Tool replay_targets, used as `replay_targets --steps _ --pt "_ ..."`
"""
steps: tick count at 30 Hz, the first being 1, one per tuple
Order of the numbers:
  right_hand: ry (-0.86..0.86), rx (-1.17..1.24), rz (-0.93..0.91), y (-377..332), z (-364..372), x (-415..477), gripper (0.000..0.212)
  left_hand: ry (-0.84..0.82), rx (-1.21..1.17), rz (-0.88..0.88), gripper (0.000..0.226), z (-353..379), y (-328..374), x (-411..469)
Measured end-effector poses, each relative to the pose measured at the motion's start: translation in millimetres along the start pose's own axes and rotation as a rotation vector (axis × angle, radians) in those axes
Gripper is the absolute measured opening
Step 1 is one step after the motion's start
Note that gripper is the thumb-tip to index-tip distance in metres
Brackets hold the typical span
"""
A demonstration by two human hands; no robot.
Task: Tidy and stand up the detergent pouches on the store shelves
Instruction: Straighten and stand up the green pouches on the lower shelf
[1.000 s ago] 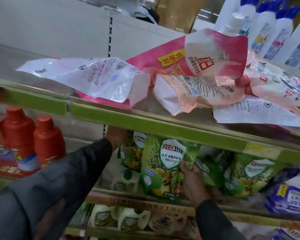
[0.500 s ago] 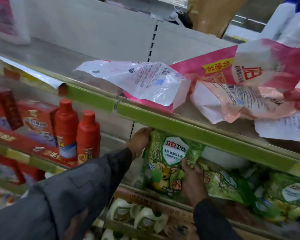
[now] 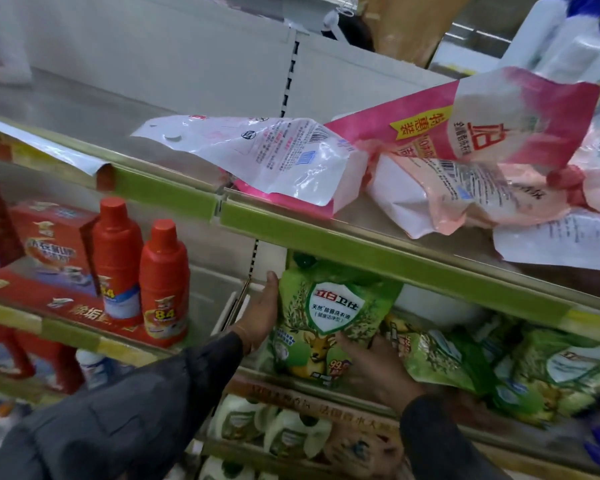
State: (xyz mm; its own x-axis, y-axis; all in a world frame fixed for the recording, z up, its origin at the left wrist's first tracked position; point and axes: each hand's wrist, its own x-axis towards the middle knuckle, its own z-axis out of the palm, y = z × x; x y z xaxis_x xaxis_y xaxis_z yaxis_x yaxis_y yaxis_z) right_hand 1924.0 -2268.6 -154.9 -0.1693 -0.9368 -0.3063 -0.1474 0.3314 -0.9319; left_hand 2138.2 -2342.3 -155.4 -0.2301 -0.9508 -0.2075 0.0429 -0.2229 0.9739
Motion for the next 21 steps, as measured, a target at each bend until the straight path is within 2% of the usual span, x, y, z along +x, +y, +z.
replay_targets --steps 2,4,6,9,13,21 --pt "-0.010 0.041 0.074 5 7 -2 0.042 -0.001 0.004 -0.040 0.089 2 -5 1" --pt "-0.021 0.074 0.082 8 8 -1 0.058 -0.012 -0.048 -0.105 0.082 6 -1 1" --pt "-0.042 0.095 0.071 8 3 4 0.076 -0.037 -0.088 -0.159 0.086 11 4 6" --pt "-0.120 0.106 0.093 1 -2 12 0.084 -0.021 -0.162 -0.169 0.090 16 6 17" --pt "-0.158 0.104 0.101 -3 2 22 0.072 -0.007 -0.178 -0.156 0.085 18 8 28" --pt "-0.189 0.043 0.089 -14 29 46 0.052 0.023 -0.167 -0.020 0.067 -2 18 28"
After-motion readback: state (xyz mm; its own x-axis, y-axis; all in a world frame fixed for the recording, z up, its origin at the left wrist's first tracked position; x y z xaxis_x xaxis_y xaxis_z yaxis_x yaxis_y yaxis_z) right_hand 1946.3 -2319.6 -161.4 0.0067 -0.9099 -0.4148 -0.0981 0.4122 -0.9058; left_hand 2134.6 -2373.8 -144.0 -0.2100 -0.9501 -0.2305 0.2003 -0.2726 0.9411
